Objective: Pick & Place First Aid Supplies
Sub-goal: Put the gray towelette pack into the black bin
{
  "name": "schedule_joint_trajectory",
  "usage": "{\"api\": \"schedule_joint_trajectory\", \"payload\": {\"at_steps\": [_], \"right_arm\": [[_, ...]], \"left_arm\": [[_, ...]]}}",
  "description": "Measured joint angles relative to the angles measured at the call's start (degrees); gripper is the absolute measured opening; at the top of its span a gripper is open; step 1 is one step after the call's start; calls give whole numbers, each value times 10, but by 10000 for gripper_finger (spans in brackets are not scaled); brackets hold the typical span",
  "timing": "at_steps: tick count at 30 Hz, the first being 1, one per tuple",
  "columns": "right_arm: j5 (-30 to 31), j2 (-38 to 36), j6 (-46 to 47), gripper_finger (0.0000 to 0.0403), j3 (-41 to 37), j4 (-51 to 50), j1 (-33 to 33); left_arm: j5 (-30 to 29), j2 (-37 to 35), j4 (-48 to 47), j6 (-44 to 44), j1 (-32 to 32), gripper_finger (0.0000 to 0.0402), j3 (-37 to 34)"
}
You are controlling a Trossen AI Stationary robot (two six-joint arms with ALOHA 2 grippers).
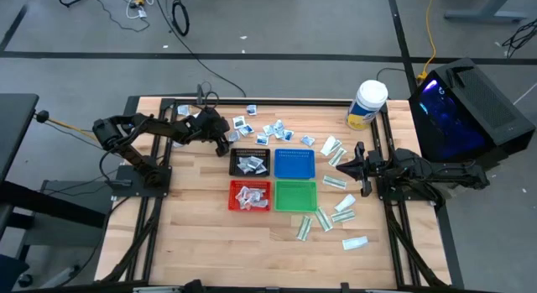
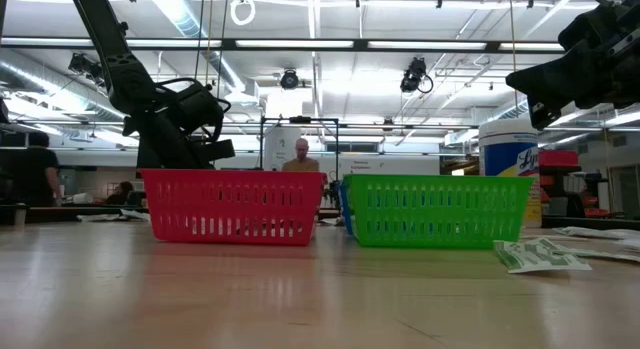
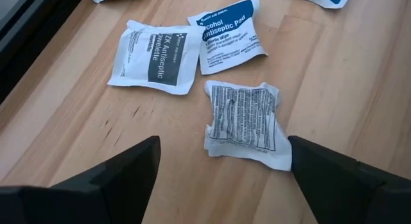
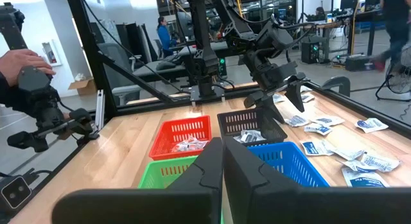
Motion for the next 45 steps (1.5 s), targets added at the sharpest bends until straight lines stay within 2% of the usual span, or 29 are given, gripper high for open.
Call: {"api": "schedule_joint_trajectory", "payload": {"at_steps": [21,27,34,38,45], "right_arm": [[0,0,0,18,0,0,0],[0,0,0,18,0,0,0],[0,0,0,18,0,0,0],[0,0,0,18,0,0,0],[0,0,0,18,0,0,0]], "left_arm": [[28,0,-14,4,5,343,14],[51,0,-43,6,14,343,30],[54,0,-43,17,14,343,30],[75,0,-41,19,14,343,39],[69,5,-43,30,14,332,39]]}}
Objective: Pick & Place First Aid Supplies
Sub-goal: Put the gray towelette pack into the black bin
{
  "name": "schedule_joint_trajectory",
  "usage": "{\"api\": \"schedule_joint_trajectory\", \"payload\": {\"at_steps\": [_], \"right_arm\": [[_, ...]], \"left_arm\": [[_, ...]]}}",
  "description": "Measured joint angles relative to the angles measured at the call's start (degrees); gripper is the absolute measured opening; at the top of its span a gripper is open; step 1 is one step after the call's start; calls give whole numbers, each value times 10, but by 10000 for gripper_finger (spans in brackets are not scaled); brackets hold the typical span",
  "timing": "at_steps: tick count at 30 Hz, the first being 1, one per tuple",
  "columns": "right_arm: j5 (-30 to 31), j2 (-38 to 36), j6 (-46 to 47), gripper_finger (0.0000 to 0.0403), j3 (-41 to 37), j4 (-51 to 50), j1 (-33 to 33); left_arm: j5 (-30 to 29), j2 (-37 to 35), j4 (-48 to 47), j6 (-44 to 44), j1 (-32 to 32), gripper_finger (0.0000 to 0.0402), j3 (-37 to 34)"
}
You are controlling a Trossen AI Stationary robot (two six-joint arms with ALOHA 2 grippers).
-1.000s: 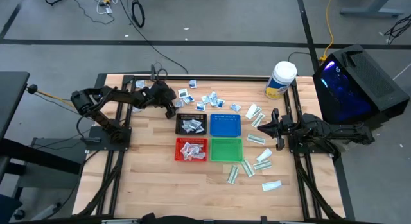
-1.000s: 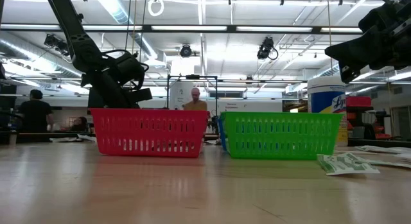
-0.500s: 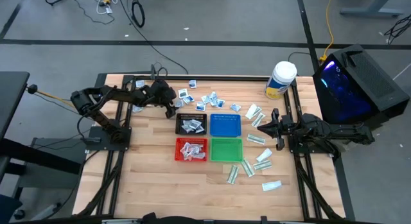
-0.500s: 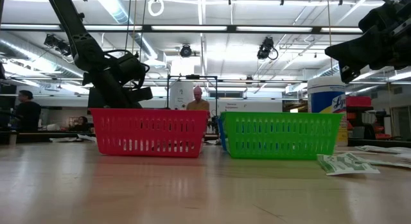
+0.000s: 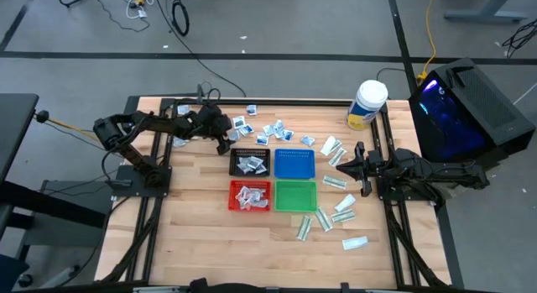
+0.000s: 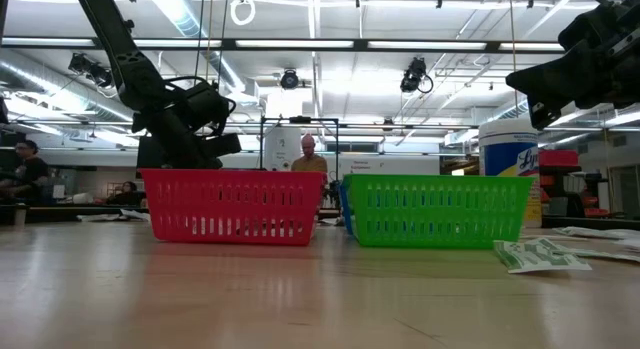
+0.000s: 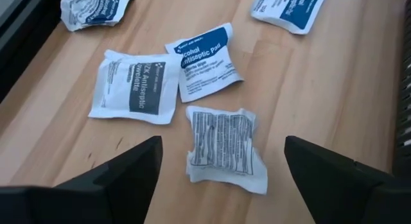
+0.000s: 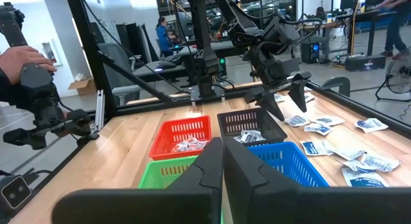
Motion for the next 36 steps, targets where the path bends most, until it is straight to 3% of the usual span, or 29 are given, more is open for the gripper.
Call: {"api": "schedule_joint_trajectory", "payload": {"at_steps": [17,25,36], "right_arm": [[0,0,0,18,0,0,0],[0,0,0,18,0,0,0],[0,0,0,18,0,0,0]], "left_arm": [[-12,2,-1,0,-10,319,0],[-22,2,-116,-18,-12,319,53],[-25,10,-158,-9,-13,319,84]]}}
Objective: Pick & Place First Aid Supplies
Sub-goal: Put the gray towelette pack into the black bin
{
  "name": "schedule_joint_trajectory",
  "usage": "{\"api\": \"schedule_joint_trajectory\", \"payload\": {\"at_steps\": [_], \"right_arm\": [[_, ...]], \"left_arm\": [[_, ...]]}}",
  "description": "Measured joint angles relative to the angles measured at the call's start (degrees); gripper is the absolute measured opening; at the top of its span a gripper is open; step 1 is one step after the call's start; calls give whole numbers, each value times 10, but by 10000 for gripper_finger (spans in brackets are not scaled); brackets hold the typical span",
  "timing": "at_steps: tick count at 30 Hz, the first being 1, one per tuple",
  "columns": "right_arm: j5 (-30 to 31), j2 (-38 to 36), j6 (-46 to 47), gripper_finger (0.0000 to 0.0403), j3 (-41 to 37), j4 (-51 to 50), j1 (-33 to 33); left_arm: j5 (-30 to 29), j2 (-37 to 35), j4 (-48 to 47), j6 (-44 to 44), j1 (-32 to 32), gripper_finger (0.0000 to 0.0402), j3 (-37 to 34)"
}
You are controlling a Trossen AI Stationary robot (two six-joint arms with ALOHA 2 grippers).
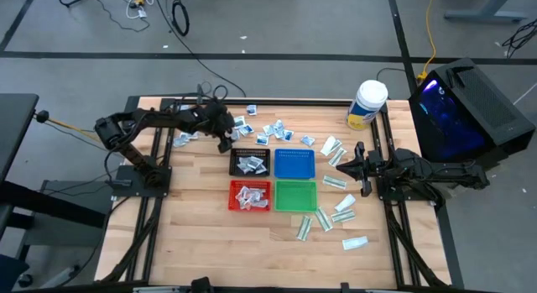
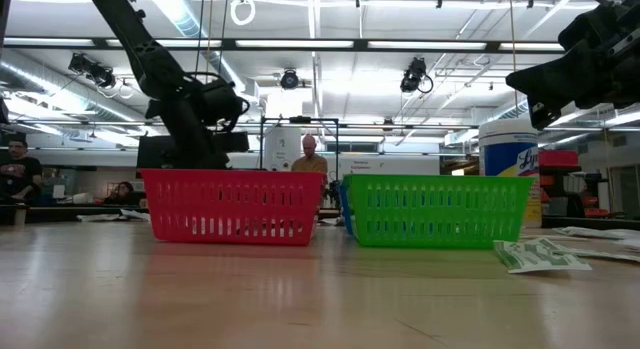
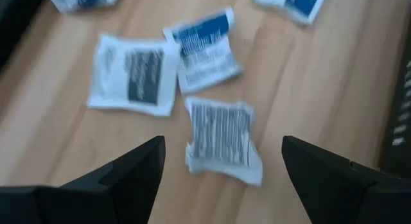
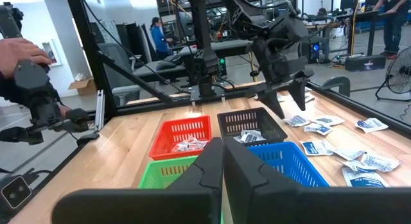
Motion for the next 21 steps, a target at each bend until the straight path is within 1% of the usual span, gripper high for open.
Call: {"api": "schedule_joint_trajectory", "payload": {"at_steps": [2,9,17,21], "right_arm": [[0,0,0,18,0,0,0],[0,0,0,18,0,0,0],[0,0,0,18,0,0,0],[0,0,0,18,0,0,0]], "left_arm": [[-2,9,-19,1,-1,319,7],[-12,37,-19,-1,-1,319,29],[-18,48,-30,12,-11,318,32],[-22,48,-31,13,-14,304,32]]}}
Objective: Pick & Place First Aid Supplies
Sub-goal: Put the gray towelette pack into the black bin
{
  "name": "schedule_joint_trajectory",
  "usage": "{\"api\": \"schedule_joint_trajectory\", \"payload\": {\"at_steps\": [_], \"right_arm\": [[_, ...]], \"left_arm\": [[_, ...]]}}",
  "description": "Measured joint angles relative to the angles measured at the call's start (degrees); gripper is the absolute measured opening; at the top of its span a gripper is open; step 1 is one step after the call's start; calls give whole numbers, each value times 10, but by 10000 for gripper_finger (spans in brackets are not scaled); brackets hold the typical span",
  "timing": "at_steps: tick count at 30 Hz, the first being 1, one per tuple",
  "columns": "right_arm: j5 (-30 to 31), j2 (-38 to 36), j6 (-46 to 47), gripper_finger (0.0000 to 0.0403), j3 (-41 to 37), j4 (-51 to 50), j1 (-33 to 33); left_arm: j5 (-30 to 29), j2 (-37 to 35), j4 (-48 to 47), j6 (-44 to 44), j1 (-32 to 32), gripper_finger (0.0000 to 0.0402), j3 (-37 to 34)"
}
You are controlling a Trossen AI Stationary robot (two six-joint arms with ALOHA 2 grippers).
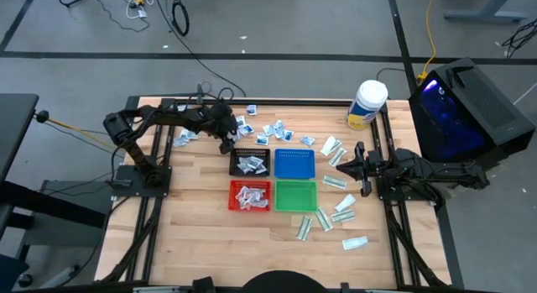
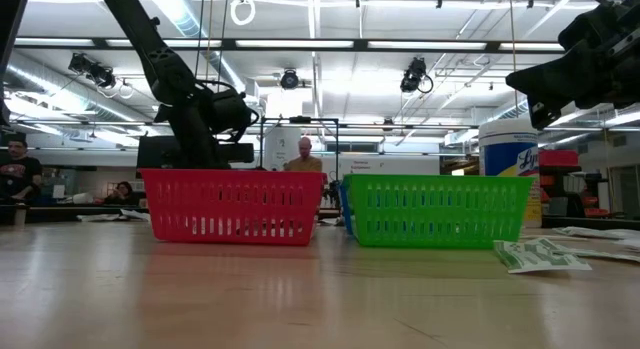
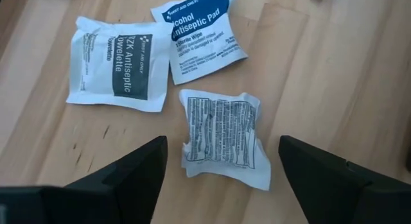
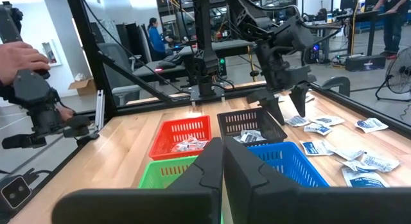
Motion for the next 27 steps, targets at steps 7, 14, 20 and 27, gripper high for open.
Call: {"api": "schedule_joint_trajectory", "payload": {"at_steps": [7,14,20,27], "right_arm": [[0,0,0,18,0,0,0],[0,0,0,18,0,0,0],[0,0,0,18,0,0,0],[0,0,0,18,0,0,0]], "left_arm": [[0,0,-4,-4,-1,230,0],[-4,0,-4,-8,-1,184,-1],[-6,0,-3,-8,-1,184,-1],[-8,-1,-5,-9,-1,185,0]]}}
